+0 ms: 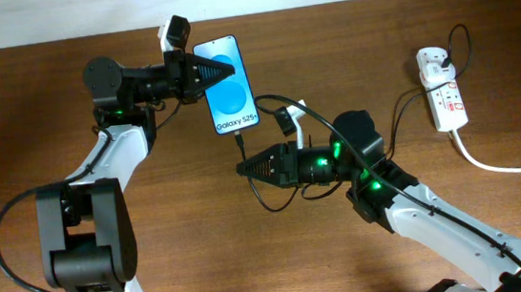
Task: Plug charger to phone and switch on socket
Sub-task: 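Push the USB-C plug upward into the phone held by left gripper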
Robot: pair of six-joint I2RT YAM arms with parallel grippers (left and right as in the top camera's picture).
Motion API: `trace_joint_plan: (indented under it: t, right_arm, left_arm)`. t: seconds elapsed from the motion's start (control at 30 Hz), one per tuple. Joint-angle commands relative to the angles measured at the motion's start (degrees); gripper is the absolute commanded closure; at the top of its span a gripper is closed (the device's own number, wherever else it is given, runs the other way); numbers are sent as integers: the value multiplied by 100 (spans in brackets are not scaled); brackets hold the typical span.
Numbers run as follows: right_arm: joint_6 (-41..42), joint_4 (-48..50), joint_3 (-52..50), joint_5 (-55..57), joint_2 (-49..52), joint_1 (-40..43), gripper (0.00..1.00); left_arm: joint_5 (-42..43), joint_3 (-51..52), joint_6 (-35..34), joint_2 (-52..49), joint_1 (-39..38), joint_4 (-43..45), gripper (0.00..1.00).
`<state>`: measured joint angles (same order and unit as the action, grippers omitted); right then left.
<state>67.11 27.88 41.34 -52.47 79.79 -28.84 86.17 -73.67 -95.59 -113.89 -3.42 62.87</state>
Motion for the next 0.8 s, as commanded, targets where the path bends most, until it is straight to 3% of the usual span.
trace_joint_plan:
  t: [0.0,0.63,0.77]
  right_arm:
    - [-59,44,39,37,9,37,96]
    - [-280,70,39,520,9,37,96]
    - [-398,516,46,693,9,37,93]
  left_arm:
    - [153,-68,-13,63,-17,48,100]
    - [393,-68,-229,63,94,50,100]
    - [393,-63,-229,63,90,52,100]
